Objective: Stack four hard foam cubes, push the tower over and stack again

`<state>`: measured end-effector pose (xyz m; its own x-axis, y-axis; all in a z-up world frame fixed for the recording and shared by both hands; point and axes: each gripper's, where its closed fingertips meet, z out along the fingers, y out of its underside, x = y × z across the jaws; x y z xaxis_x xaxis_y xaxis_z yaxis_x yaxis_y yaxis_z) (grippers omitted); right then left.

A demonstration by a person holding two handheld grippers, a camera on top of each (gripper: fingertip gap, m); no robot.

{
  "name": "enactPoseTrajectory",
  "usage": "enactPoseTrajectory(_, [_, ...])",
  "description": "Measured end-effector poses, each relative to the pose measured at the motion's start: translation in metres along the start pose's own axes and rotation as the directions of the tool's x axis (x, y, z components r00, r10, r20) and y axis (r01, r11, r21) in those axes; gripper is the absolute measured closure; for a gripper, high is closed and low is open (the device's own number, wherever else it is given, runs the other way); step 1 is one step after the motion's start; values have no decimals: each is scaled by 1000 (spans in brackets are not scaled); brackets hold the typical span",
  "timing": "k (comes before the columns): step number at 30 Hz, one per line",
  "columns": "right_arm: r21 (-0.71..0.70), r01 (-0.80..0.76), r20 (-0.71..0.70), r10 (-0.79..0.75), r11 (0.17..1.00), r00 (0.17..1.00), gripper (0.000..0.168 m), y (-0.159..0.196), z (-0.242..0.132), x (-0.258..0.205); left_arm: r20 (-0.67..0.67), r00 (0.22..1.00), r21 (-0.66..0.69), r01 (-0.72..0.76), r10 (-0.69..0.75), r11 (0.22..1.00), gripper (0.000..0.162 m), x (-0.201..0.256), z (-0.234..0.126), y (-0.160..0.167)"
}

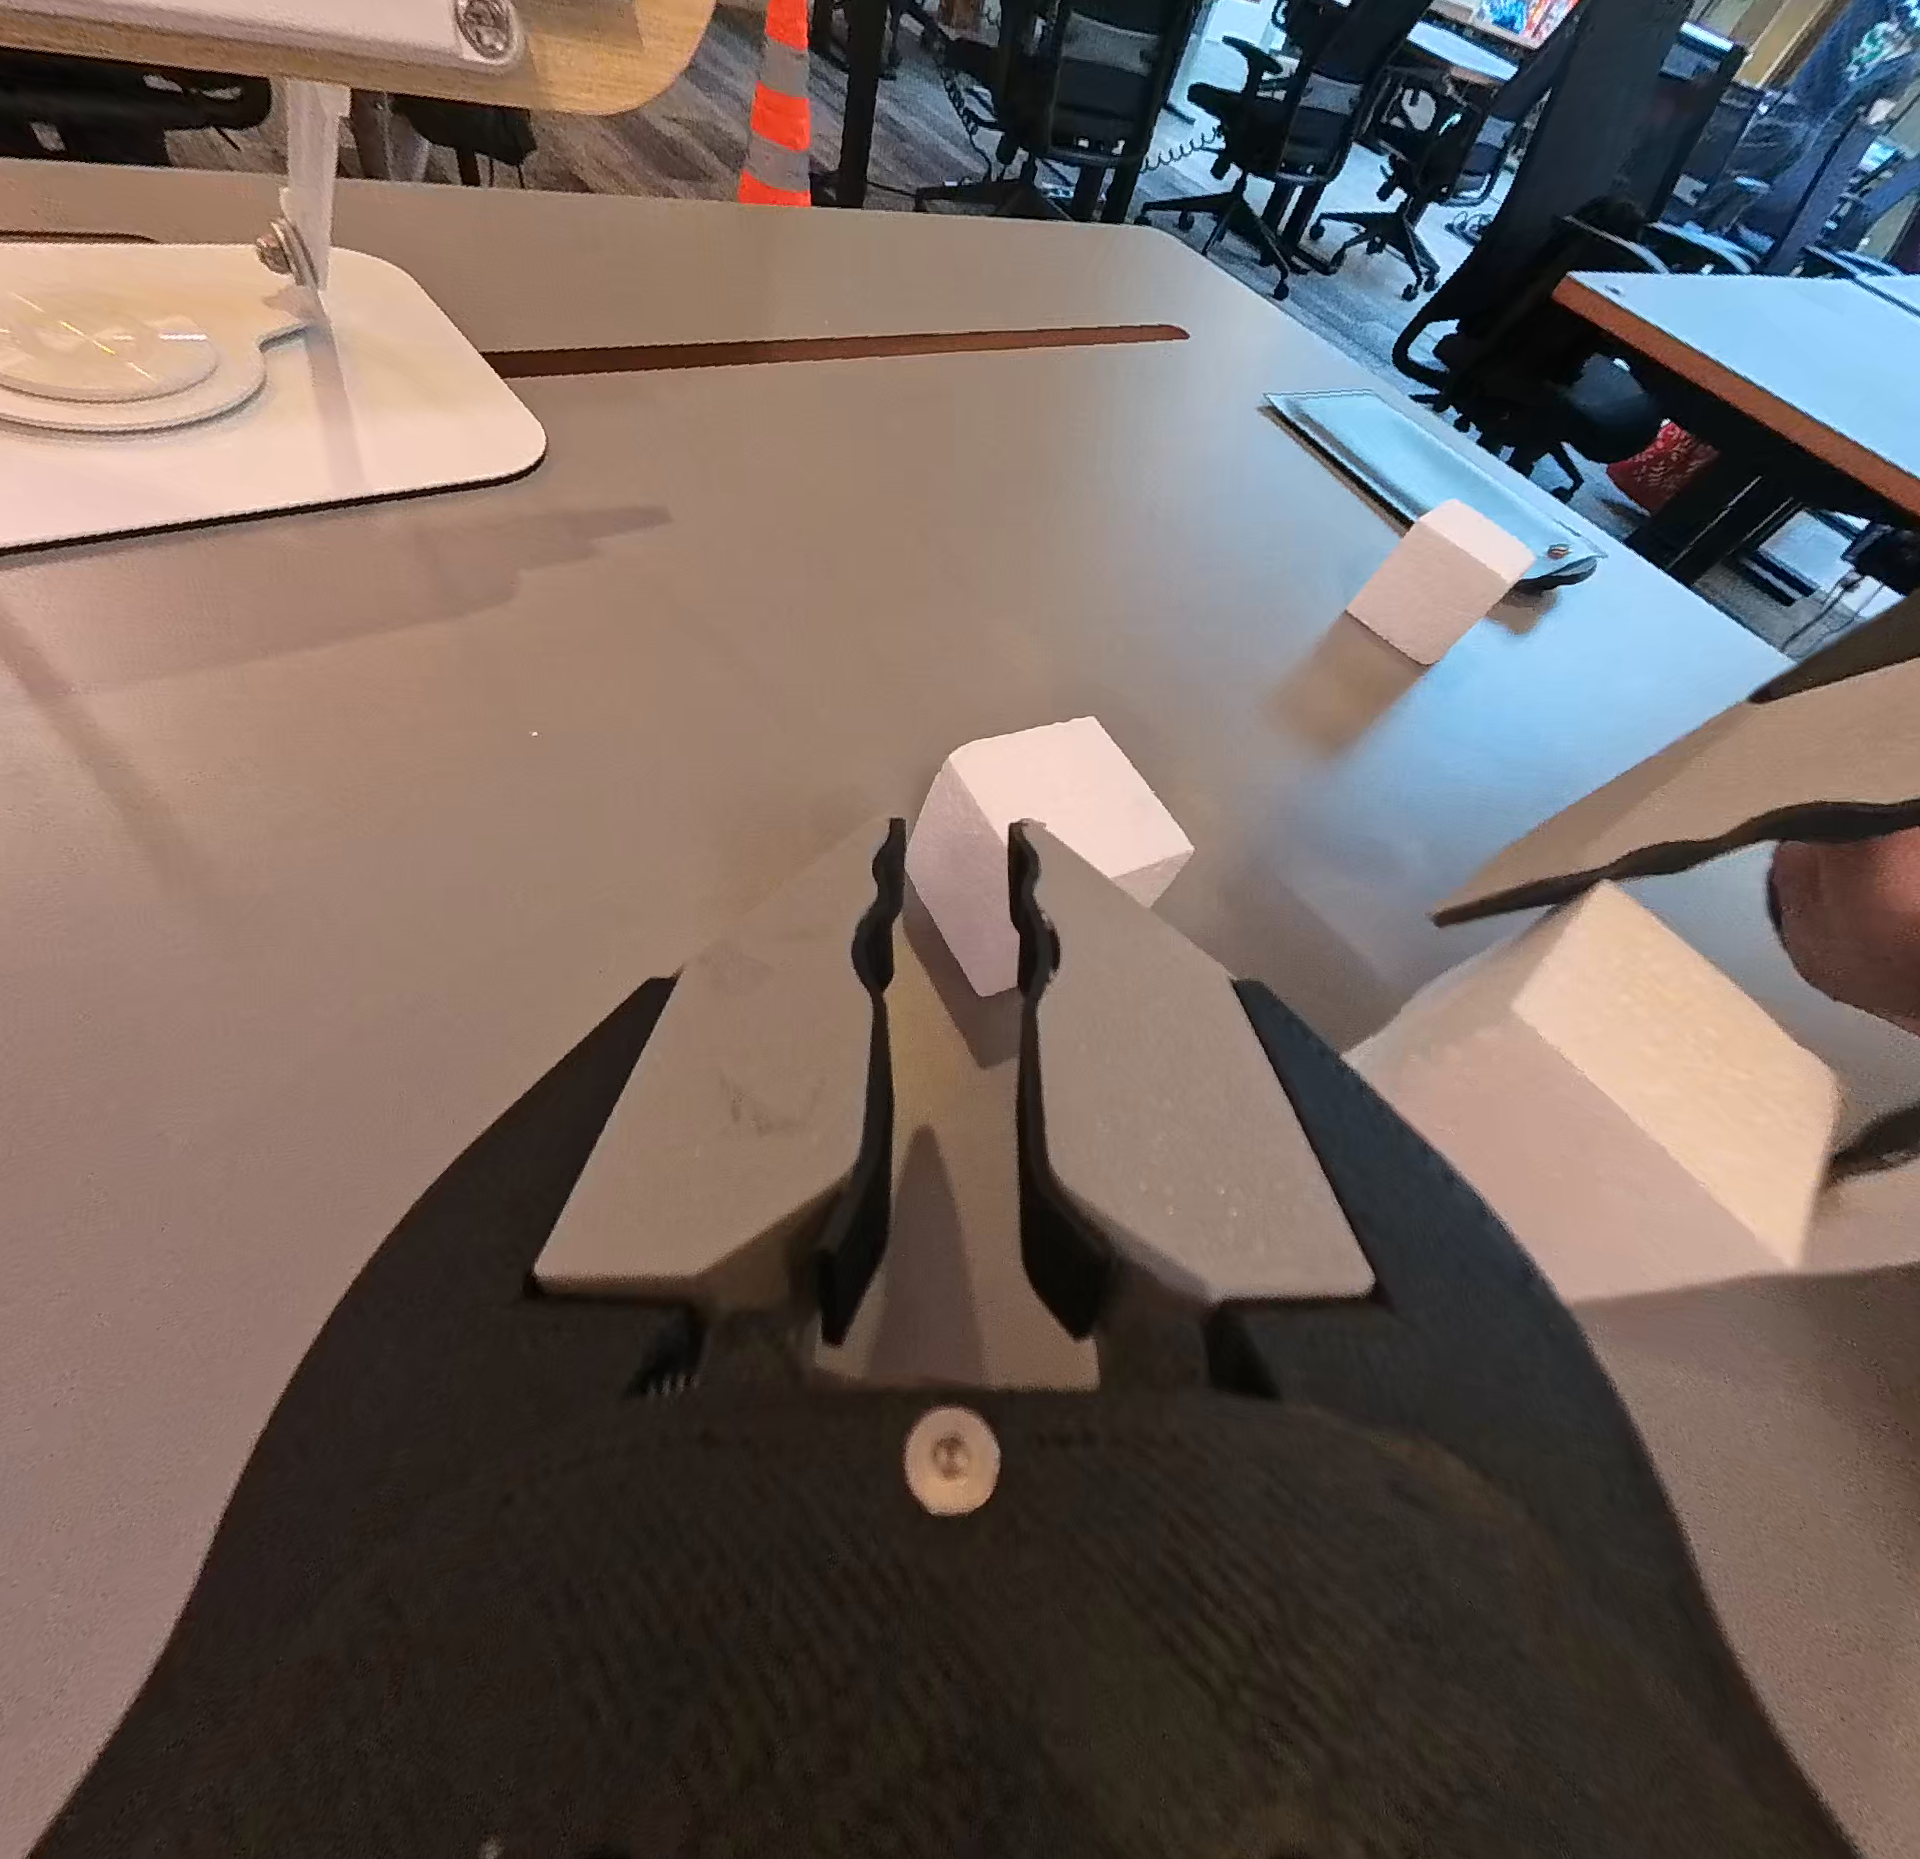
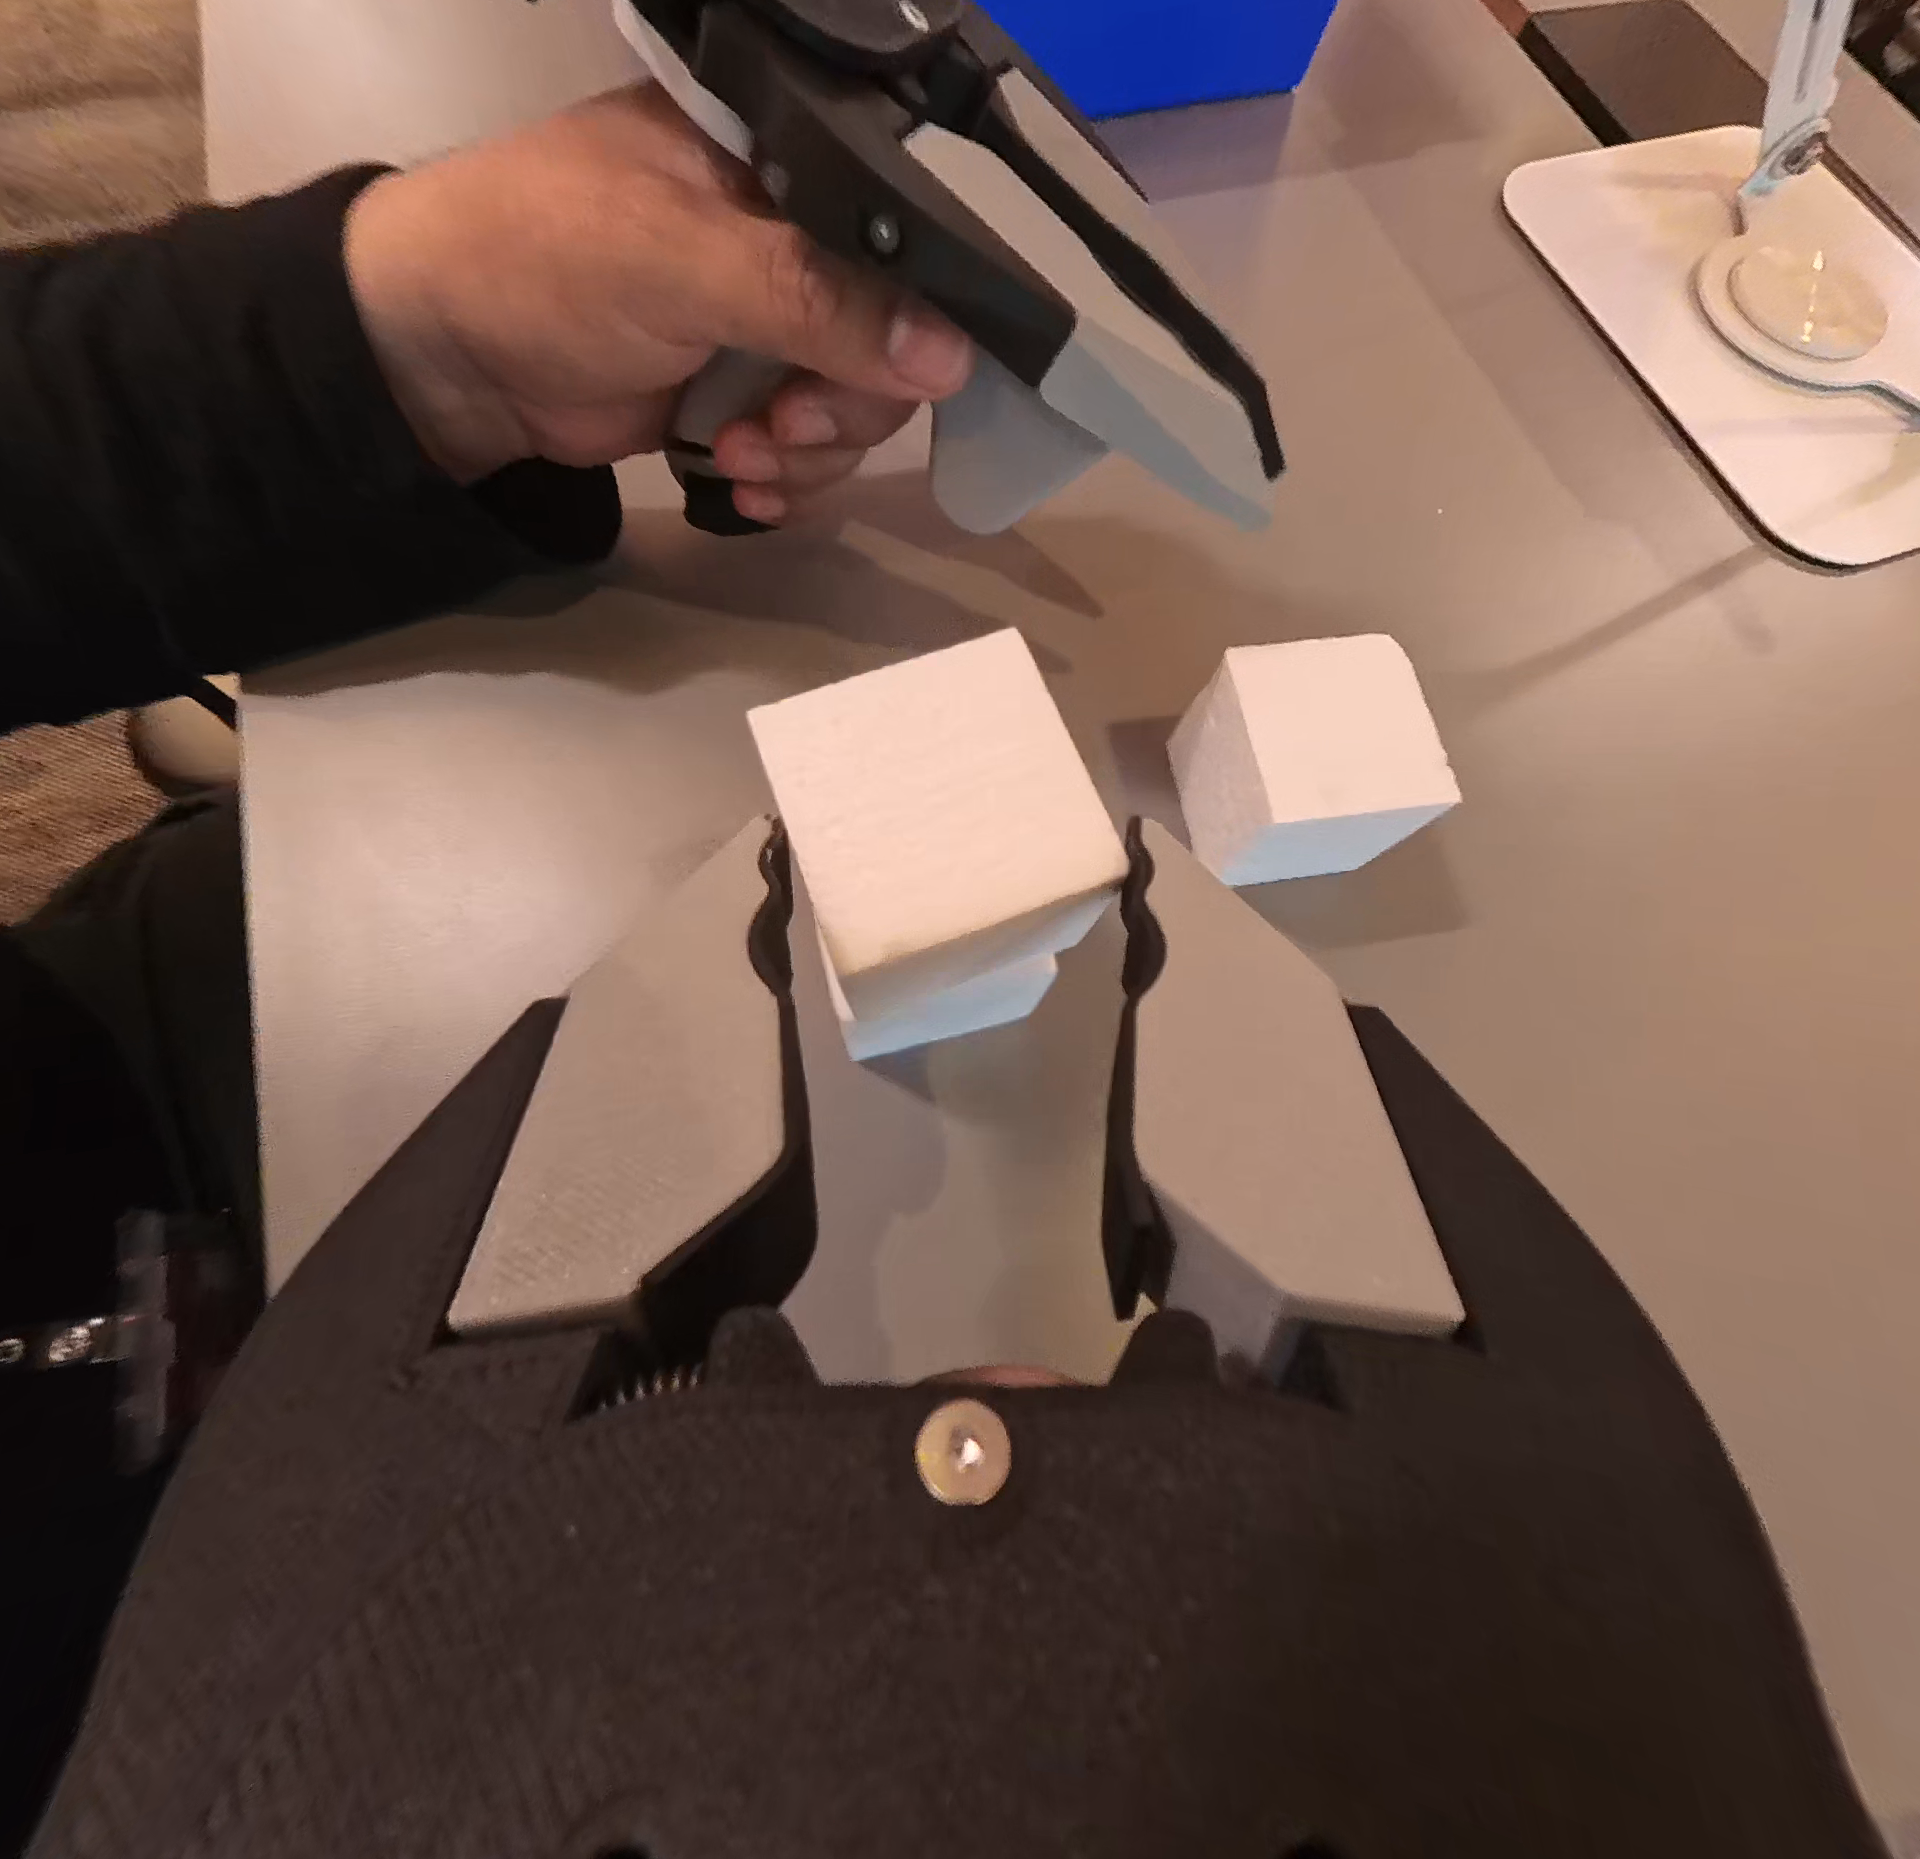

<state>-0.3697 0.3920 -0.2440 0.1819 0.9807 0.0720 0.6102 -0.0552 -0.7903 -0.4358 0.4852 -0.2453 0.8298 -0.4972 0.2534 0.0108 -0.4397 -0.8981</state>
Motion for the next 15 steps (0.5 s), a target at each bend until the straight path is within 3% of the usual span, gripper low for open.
enactPoseTrajectory(1, [-7, 4, -14, -4, 1000, 1000, 106, 2, 1, 2, -1, 1000, 2, 2, -2, 1000, 145, 0, 0, 0])
enactPoseTrajectory(15, [41, -105, -76, 107, 994, 991, 106, -4, 1, -1, -3, 1000, -1, 2, -2, 1000, 144, 1, -1, 1])
